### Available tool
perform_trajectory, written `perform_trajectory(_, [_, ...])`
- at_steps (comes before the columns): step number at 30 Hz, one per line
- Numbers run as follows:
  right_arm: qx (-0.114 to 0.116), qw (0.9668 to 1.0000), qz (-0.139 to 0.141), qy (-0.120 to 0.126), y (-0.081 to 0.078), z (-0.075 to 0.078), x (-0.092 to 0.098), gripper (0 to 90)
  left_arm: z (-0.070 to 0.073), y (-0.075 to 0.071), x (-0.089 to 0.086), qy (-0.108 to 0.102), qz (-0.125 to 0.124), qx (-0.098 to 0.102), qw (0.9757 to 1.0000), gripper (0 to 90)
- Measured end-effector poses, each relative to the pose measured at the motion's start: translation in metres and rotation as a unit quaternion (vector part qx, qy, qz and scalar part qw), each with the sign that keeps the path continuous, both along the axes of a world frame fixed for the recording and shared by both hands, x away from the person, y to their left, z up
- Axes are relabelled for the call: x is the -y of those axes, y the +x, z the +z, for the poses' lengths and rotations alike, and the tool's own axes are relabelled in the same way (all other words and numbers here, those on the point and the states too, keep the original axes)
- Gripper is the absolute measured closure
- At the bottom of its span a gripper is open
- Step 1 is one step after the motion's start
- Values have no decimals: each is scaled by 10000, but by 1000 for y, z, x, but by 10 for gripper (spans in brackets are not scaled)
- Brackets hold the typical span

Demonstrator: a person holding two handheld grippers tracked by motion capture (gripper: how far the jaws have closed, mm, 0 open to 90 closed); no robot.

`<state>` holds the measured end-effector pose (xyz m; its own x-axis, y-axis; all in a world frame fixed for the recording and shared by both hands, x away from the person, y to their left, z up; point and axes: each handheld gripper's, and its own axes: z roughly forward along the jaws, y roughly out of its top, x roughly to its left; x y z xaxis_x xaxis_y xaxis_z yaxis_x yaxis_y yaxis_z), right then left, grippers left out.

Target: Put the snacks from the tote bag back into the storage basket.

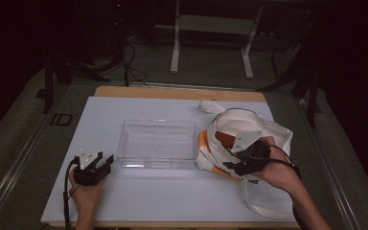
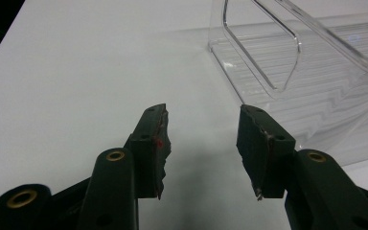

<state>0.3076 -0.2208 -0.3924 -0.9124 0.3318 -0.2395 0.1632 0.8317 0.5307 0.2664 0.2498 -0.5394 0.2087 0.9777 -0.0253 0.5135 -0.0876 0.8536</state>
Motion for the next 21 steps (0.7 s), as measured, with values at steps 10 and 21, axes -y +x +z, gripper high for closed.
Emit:
perform_trajectory(10, [-18,9999,-57,-154,6,4,9,409,0,0,0,-9,0,0,10000,544])
perform_trajectory(21, [-89,9995,-121,-295,14,7,19,401,0,0,0,-21,9,1,10000,542])
